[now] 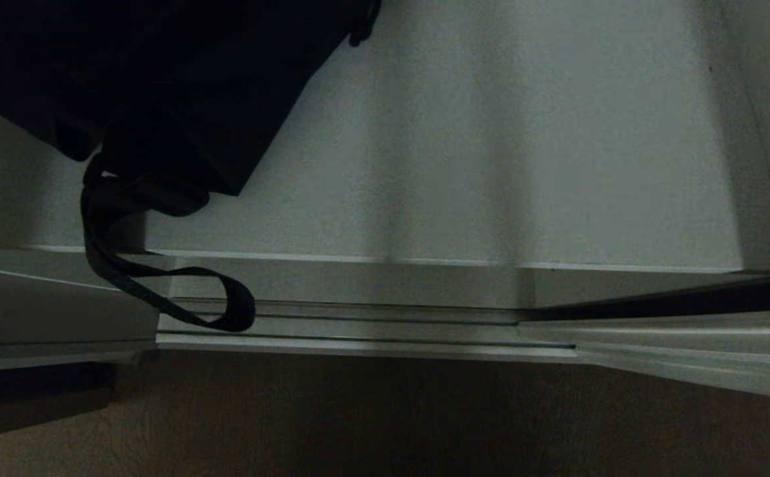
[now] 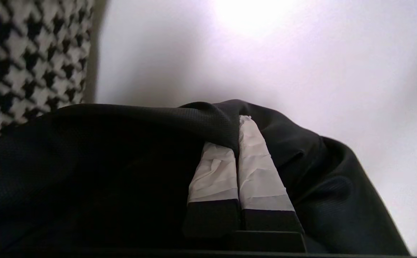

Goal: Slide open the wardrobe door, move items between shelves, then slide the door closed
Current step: Place the bag on the higher shelf

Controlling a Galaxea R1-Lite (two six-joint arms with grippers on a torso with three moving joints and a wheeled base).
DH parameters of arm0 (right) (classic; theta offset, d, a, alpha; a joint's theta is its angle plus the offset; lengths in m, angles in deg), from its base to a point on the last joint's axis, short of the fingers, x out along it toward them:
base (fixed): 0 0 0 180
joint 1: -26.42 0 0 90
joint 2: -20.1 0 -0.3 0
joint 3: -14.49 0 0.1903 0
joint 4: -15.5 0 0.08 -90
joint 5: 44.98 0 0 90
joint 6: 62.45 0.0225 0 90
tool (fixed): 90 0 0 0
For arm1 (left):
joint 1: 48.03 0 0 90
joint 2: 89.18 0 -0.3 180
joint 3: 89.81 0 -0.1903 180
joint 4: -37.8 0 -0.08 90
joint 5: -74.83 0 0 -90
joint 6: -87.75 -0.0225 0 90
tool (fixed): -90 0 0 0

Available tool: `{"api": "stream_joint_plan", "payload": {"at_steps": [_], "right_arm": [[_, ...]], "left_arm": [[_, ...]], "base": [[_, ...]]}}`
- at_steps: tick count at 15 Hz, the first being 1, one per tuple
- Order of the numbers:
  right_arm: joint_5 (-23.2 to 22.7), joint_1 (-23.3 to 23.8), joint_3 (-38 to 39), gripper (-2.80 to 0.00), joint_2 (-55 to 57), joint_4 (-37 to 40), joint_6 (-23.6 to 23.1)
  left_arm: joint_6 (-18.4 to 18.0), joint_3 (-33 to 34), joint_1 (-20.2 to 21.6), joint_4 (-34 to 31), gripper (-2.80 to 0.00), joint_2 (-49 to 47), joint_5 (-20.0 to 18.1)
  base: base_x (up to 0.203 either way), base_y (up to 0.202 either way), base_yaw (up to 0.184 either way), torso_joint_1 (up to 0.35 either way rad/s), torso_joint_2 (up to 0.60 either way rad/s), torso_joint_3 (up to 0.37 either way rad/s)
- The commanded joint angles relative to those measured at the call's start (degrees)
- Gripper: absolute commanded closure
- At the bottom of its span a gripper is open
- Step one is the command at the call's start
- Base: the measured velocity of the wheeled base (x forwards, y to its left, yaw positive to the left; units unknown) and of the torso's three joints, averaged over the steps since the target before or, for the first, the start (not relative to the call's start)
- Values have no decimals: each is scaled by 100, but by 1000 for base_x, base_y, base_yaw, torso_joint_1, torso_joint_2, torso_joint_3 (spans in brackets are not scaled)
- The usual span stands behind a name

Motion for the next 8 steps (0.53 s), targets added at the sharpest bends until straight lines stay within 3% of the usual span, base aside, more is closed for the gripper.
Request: {"api": "stream_joint_plan", "payload": {"at_steps": [1, 2, 3, 5, 8], "right_arm": [[0, 0, -4, 0, -2, -4, 7], [0, 0, 2, 0, -2, -4, -1], [0, 0, 5, 0, -2, -4, 1], [0, 0, 0, 0, -2, -4, -2], [0, 0, -4, 0, -2, -4, 1]], "left_arm": [[-8, 1, 2, -101, 0, -33, 10], [-64, 1, 6, -273, -178, -12, -4], [-178, 3, 6, -371, -280, -19, -1], [-227, 8, -1, -380, -280, -2, -52], [-94, 3, 6, -443, -280, 166, -684]], "base": [[0, 0, 0, 0, 0, 0], [0, 0, 0, 0, 0, 0], [0, 0, 0, 0, 0, 0], [0, 0, 0, 0, 0, 0], [0, 0, 0, 0, 0, 0]]}}
